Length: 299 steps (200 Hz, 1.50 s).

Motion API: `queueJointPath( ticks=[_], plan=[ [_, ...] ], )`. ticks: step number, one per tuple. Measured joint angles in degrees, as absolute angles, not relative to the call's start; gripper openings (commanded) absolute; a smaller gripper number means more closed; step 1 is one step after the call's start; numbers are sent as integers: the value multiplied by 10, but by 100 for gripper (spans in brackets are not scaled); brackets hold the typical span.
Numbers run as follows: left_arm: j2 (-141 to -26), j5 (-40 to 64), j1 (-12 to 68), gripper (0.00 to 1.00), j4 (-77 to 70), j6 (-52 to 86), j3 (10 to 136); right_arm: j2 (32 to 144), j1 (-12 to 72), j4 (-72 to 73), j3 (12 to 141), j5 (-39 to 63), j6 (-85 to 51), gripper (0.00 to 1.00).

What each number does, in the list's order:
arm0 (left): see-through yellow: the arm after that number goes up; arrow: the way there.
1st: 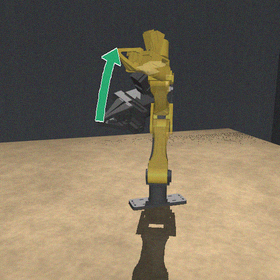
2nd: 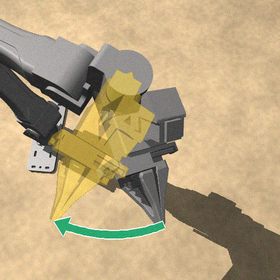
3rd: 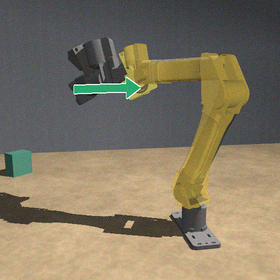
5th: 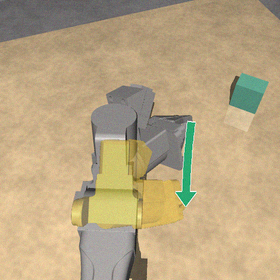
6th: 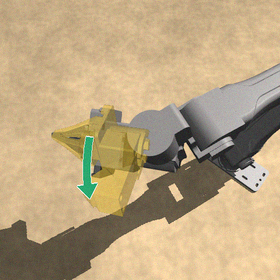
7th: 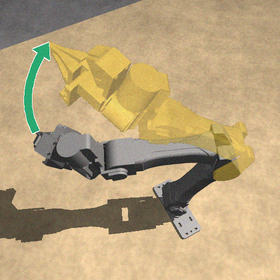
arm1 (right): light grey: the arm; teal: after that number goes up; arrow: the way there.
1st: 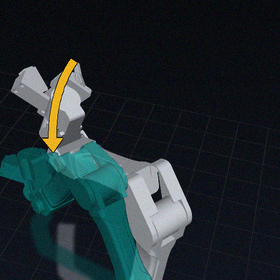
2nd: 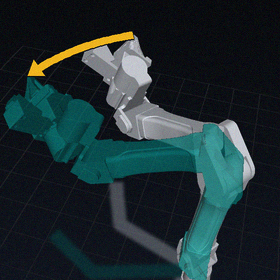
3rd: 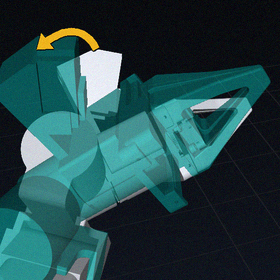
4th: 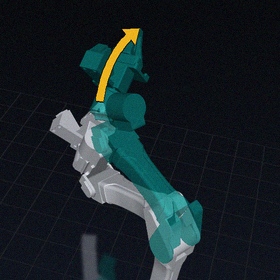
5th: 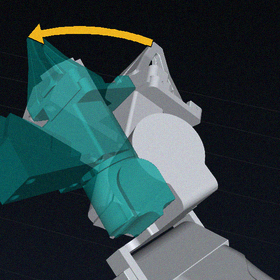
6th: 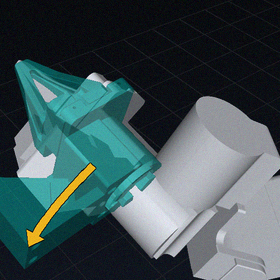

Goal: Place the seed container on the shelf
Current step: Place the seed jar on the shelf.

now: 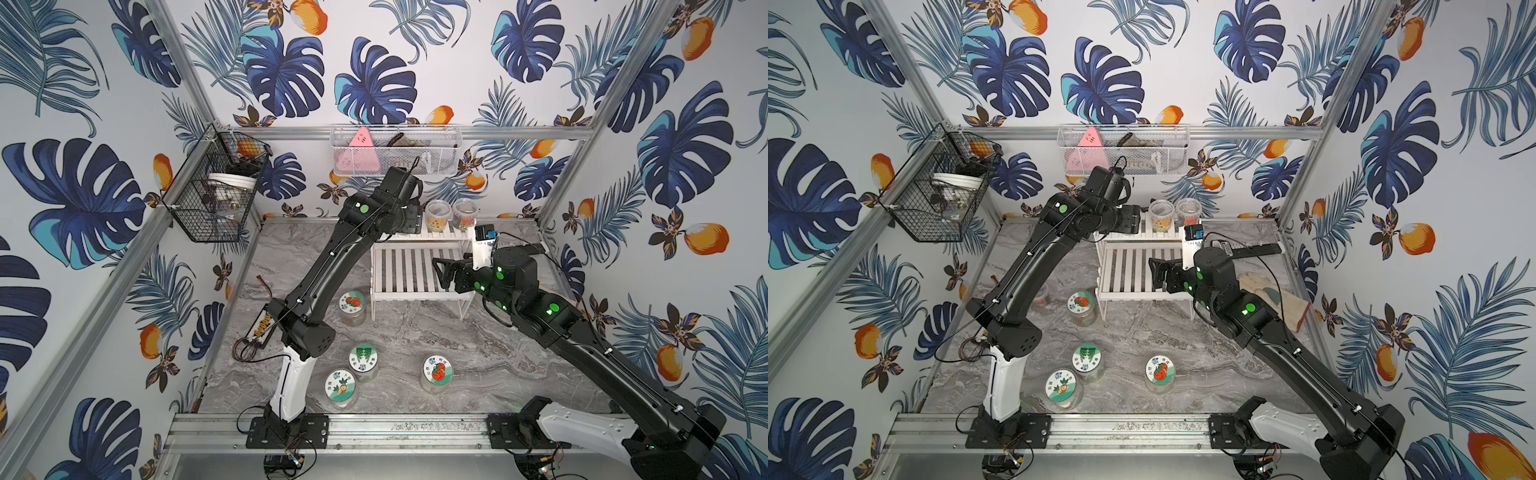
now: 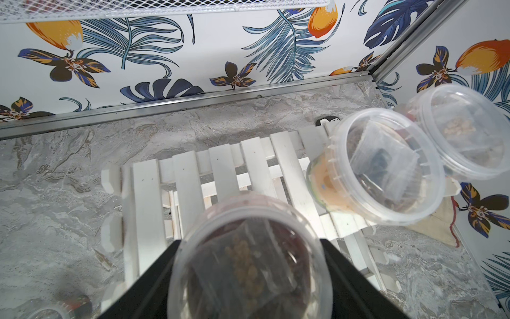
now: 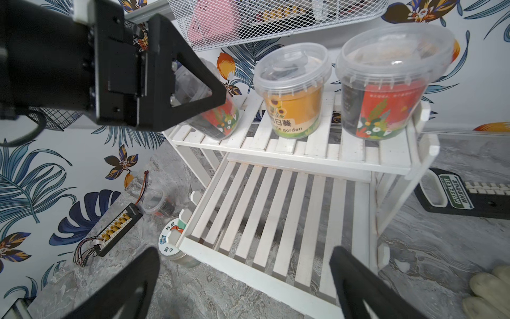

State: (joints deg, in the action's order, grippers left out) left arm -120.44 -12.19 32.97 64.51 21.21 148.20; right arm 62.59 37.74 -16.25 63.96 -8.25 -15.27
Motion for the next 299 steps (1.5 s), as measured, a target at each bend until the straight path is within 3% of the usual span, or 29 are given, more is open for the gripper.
queueJointPath(
  ticks=[56,138,180,299],
  plan=[
    [-1219,-123,322,75,619,212,1483,634,377,-164,637,-78,-160,100],
    [-1222,-107,316,87,616,211,1484,649,375,-165,642,-67,-171,100],
    [-1194,-98,311,93,613,209,1461,651,375,-165,640,-57,-176,100],
    [-1108,-31,289,98,566,195,1348,668,363,-168,641,-19,-188,100]
  ],
)
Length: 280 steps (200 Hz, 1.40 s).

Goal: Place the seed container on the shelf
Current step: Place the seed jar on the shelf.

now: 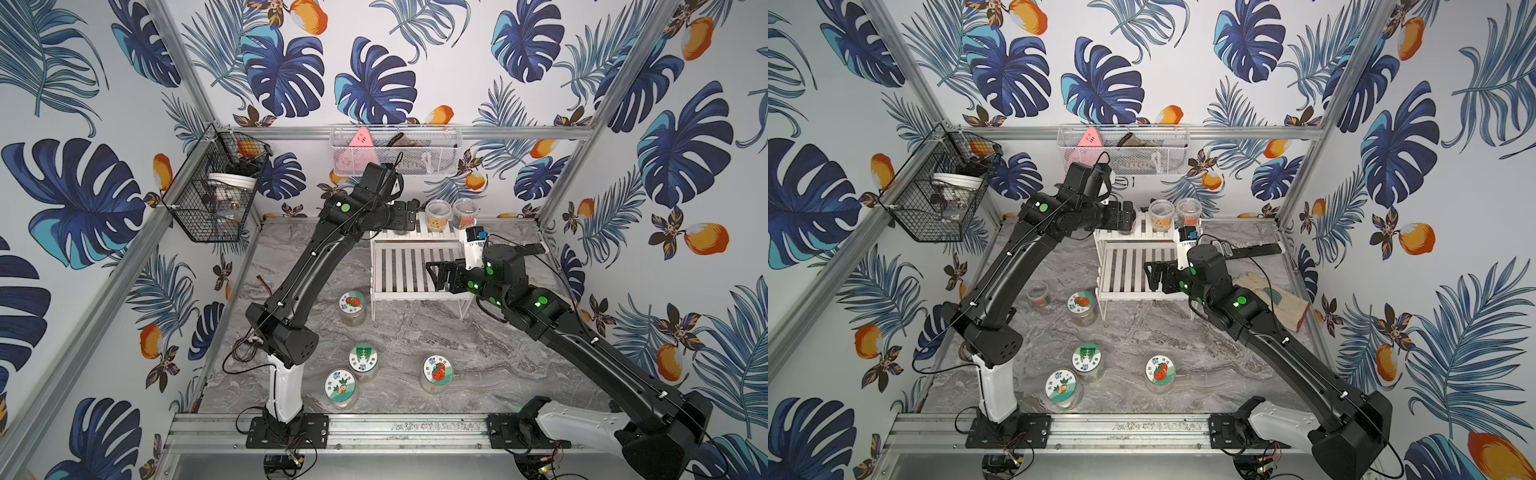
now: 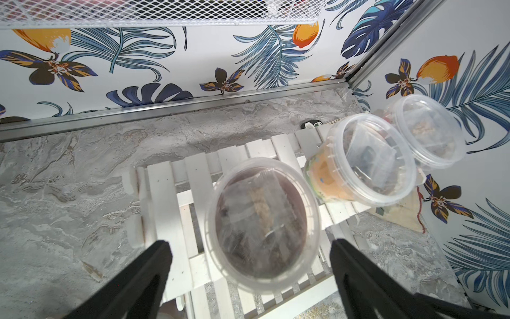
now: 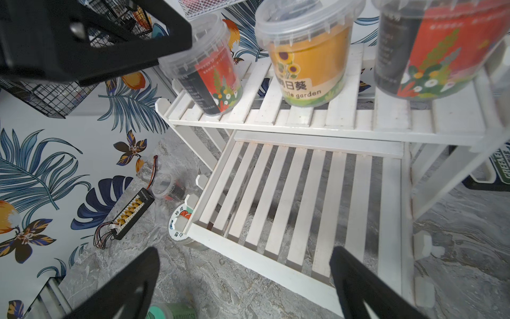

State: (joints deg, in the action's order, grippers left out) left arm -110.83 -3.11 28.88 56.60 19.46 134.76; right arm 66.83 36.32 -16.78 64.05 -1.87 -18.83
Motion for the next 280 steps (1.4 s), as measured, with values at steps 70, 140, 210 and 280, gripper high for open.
queueJointPath(
  ticks=[70,140,210,280],
  plan=[
    [-1015,-15,273,99,496,162,1215,689,363,-174,669,20,-186,100],
    [-933,20,262,98,403,92,1075,688,363,-174,672,40,-186,100],
    [-961,178,213,92,359,-36,1075,677,363,-186,666,41,-200,100],
    [-1053,256,206,91,377,-140,1185,655,362,-192,656,35,-202,100]
  ],
)
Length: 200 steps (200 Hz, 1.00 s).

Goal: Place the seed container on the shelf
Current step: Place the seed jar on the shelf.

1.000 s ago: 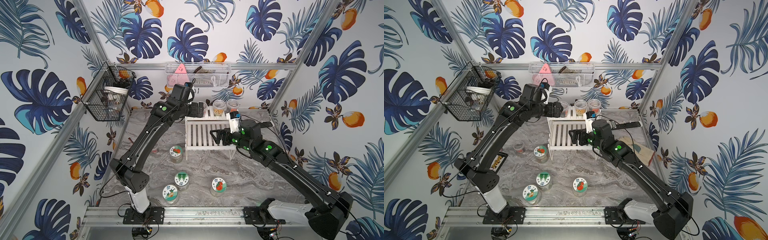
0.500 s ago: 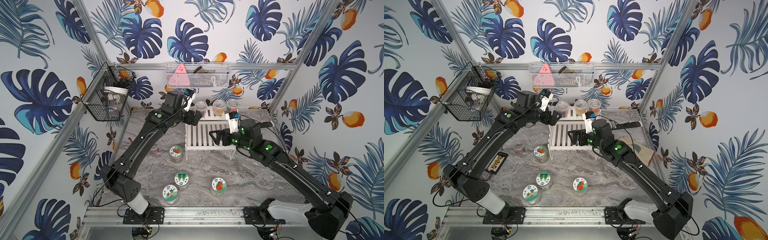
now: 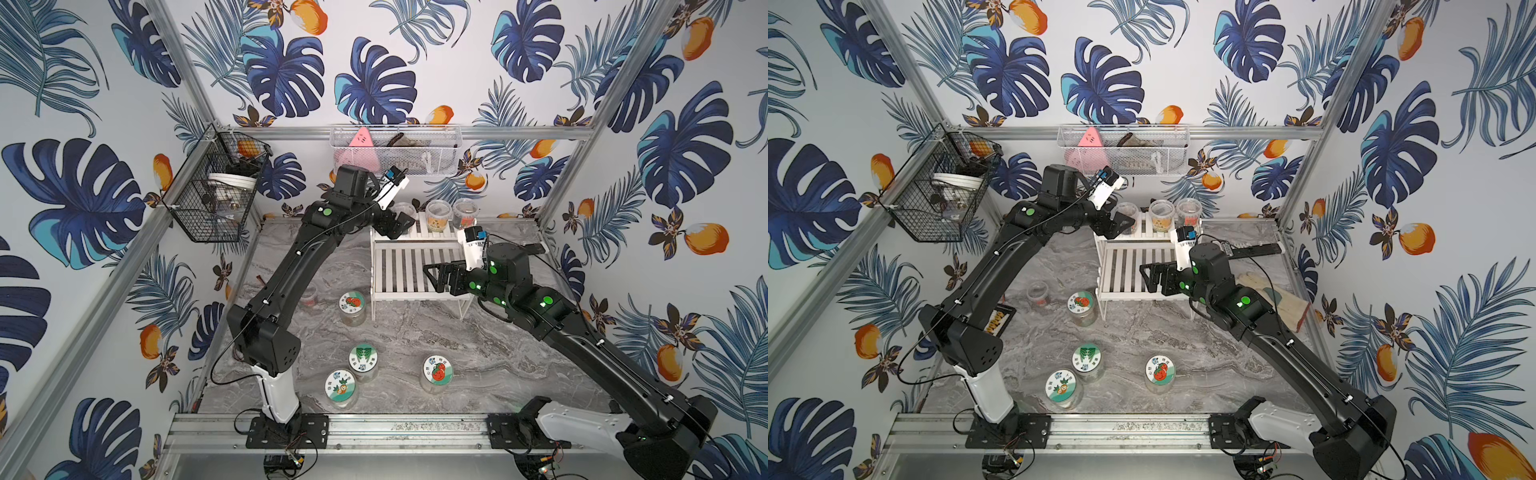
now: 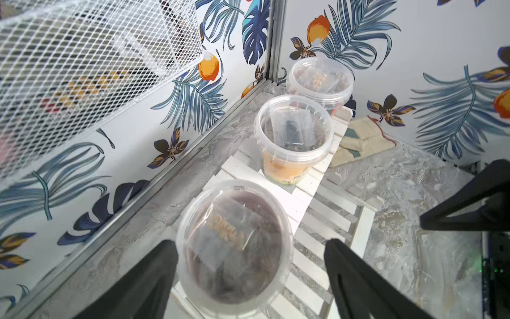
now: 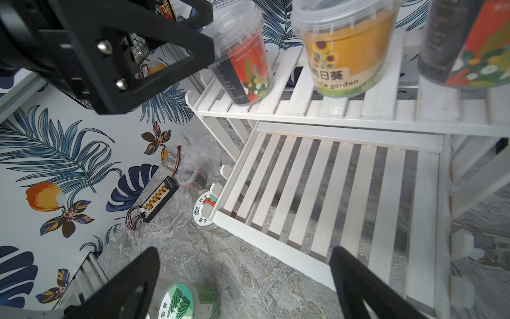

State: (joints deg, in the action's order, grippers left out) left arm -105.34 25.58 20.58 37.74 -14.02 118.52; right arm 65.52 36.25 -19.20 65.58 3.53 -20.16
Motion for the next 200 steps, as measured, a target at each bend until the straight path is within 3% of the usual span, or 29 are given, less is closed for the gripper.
queueJointPath(
  ticks=[116,200],
  plan=[
    [-1059,406,155,92,375,-237,1160,648,362,-190,632,50,-199,100],
    [-1051,398,154,93,364,-241,1147,689,362,-196,679,85,-190,100]
  ],
)
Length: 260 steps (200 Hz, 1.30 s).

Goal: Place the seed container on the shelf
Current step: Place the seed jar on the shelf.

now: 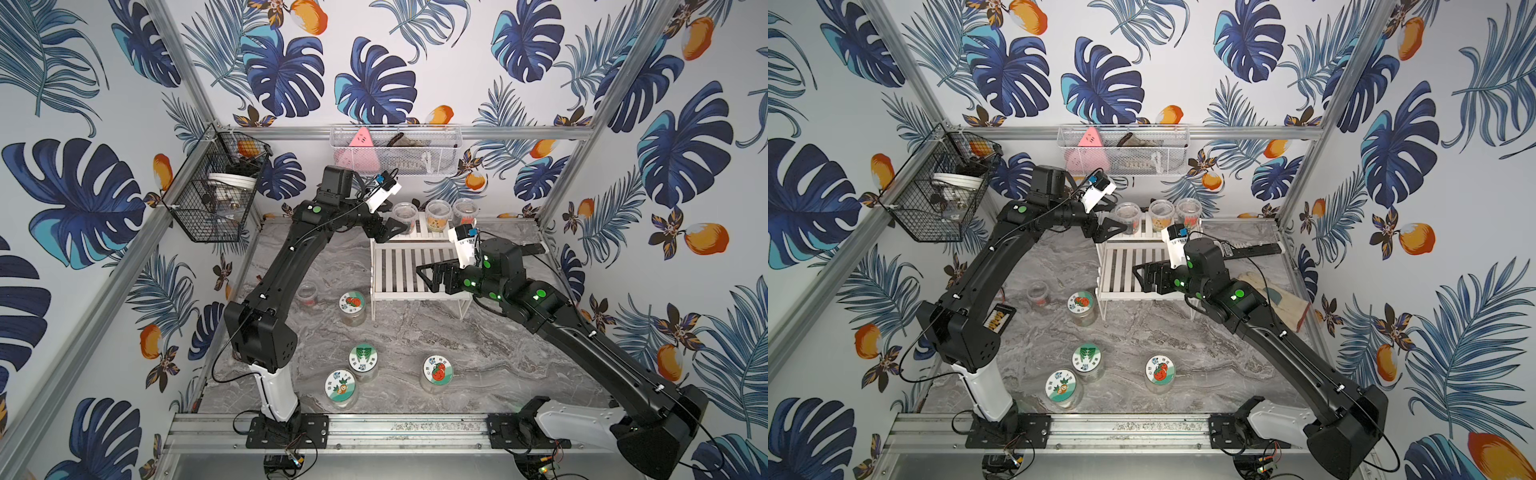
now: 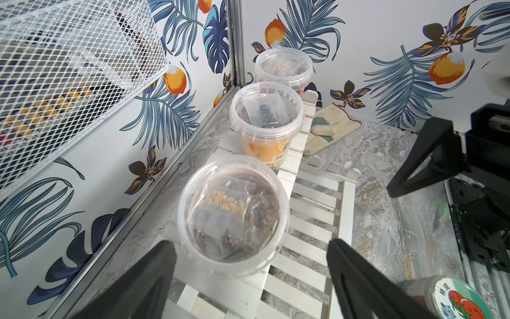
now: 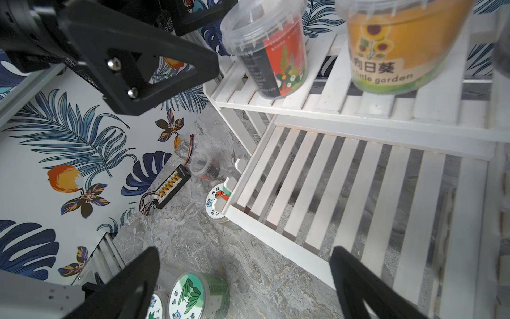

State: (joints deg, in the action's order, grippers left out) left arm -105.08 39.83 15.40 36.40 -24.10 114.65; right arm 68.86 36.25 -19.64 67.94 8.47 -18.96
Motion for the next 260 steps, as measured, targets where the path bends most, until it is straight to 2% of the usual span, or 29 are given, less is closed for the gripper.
queueJointPath(
  ticks=[181,260],
  plan=[
    [-1059,388,154,92,360,-241,1141,675,362,-199,669,77,-191,100],
    [-1063,379,157,83,325,-198,1135,659,362,-196,641,60,-206,100]
  ],
)
